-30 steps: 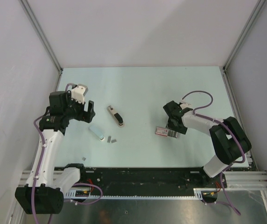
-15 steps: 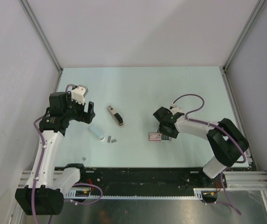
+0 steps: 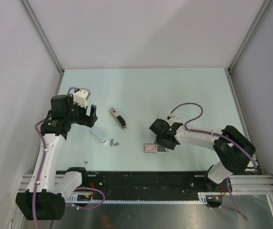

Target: Unload the staples from the stapler

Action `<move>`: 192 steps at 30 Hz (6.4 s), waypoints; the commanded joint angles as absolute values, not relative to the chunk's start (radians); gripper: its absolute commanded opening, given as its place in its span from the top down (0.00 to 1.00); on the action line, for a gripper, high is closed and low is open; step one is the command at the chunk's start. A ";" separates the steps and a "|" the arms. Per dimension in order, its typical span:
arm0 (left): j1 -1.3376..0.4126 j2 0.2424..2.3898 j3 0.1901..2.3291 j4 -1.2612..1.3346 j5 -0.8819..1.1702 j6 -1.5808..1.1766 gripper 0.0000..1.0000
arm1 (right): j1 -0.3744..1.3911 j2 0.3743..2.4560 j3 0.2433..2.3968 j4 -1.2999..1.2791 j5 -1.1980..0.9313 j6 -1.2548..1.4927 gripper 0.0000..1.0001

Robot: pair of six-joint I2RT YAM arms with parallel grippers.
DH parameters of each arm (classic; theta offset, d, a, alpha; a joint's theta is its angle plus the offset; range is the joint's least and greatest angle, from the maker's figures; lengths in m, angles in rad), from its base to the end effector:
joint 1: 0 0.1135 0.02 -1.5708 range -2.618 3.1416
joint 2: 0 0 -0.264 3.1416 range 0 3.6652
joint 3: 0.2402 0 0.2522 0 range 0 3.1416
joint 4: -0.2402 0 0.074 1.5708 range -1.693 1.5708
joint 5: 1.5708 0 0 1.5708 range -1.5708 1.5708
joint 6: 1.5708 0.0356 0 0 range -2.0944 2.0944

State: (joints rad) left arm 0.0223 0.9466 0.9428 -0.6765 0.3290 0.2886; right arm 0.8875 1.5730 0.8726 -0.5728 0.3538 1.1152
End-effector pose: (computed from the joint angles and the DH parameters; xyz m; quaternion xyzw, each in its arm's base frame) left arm 0.1948 -0.0072 0.3190 0.1881 0.8731 -0.0802 0.4426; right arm 0.1851 0.2078 0.1628 0.1365 0.9642 0.0291 0.2253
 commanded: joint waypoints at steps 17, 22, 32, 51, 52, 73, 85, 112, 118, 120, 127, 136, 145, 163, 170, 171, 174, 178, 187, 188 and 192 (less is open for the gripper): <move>0.095 0.913 0.959 -0.693 0.301 0.320 0.03 | 1.096 1.812 1.397 -0.567 0.540 1.005 0.39; 0.118 0.888 0.954 -0.696 0.287 0.341 0.03 | 1.157 2.047 1.677 -0.624 0.563 0.947 0.42; 0.125 0.882 0.942 -0.695 0.274 0.346 0.05 | 1.189 2.217 1.837 -0.641 0.517 0.935 0.50; 0.129 0.883 0.942 -0.696 0.282 0.359 0.05 | 1.200 2.358 1.980 -0.683 0.434 0.930 0.52; 0.129 0.886 0.943 -0.696 0.284 0.359 0.05 | 1.200 2.362 1.982 -0.687 0.430 0.932 0.52; 0.130 0.888 0.953 -0.698 0.287 0.374 0.05 | 1.236 2.379 1.998 -0.779 0.452 0.966 0.66; 0.132 0.871 0.949 -0.706 0.295 0.377 0.05 | 1.225 2.386 2.015 -0.812 0.455 0.965 0.77; 0.132 0.880 0.951 -0.709 0.320 0.370 0.05 | 1.220 2.051 1.816 -0.782 0.637 0.925 1.00; 0.131 0.873 0.949 -0.711 0.320 0.371 0.05 | 1.202 1.823 1.497 -0.807 0.665 1.050 1.00; 0.132 0.872 0.948 -0.711 0.323 0.370 0.05 | 1.202 1.770 1.422 -0.851 0.688 1.105 1.00; 0.132 0.883 0.952 -0.715 0.341 0.354 0.05 | 1.231 1.744 1.338 -1.052 0.751 1.328 1.00; 0.132 0.878 0.947 -0.720 0.341 0.361 0.05 | 1.218 1.690 1.190 -0.975 0.681 1.386 1.00; 0.132 0.886 0.942 -0.721 0.348 0.358 0.05 | 1.154 1.517 1.015 -0.786 0.608 1.307 1.00; 0.132 0.886 0.938 -0.720 0.351 0.354 0.05 | 1.156 1.521 0.949 -0.748 0.547 1.288 1.00; 0.132 0.886 0.936 -0.720 0.354 0.350 0.05 | 1.145 1.542 0.938 -0.757 0.539 1.282 1.00; 0.132 0.886 0.937 -0.721 0.356 0.350 0.05 | 1.143 1.544 0.936 -0.755 0.538 1.281 1.00; 0.132 0.887 0.937 -0.720 0.356 0.350 0.05 | 1.138 1.547 0.931 -0.746 0.534 1.272 1.00; 0.132 0.888 0.936 -0.720 0.358 0.350 0.04 | 1.132 1.550 0.925 -0.734 0.529 1.264 1.00; 0.132 0.892 0.938 -0.721 0.359 0.349 0.04 | 1.121 1.564 0.923 -0.713 0.512 1.241 1.00; 0.132 0.892 0.938 -0.721 0.359 0.348 0.05 | 1.120 1.566 0.923 -0.711 0.509 1.239 1.00; 0.132 0.894 0.939 -0.720 0.358 0.350 0.05 | 1.113 1.575 0.923 -0.711 0.501 1.234 1.00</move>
State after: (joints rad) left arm 0.1211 0.8963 0.9421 -0.7208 0.3214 0.3557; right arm 1.1213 1.5600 0.9295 -0.7185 0.4988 1.2415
